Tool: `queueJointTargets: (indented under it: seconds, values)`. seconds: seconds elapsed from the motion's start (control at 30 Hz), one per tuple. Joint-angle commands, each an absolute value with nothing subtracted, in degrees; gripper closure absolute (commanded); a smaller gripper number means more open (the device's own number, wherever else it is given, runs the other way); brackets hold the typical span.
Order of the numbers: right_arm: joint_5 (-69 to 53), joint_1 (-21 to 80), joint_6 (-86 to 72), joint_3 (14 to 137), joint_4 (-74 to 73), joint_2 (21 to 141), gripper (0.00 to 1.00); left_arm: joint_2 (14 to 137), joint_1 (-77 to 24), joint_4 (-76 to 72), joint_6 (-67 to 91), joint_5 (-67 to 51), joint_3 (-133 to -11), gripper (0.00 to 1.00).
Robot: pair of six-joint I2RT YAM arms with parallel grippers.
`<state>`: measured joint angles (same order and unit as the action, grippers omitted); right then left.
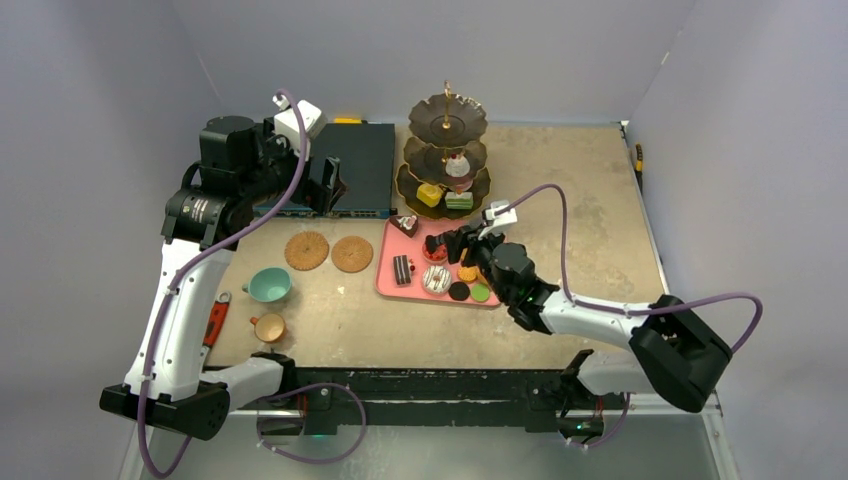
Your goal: Serve the afternoon tea
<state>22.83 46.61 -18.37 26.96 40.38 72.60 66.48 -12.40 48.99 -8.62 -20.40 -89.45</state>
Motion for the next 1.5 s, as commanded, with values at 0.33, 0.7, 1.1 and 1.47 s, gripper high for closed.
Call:
queueJointTargets:
  seconds: [0.33, 0.7, 1.1, 1.47]
  values:
    - [21.24, 46.91, -18.63, 28.98, 47.12, 79.62, 0.35, 65.79, -12.14, 48.91, -9.58, -21.0, -90.62, 0.01]
    - [23.0, 46.87, -18.57, 30.15, 47.56, 77.15, 0.63, 65.99, -12.17, 48.35, -9.6, -21.09, -89.48, 0.01]
    - [21.66, 43.99, -17.97, 35.74, 49.43, 77.74, 0.63, 66.01, -12.16, 47.99, -9.38, -21.29, -89.3, 0.01]
    - [23.6, 42.85, -18.14, 43.08, 60.7, 92.05, 0.64, 65.74, -12.16, 48.42, -10.12, -20.7, -89.62, 0.01]
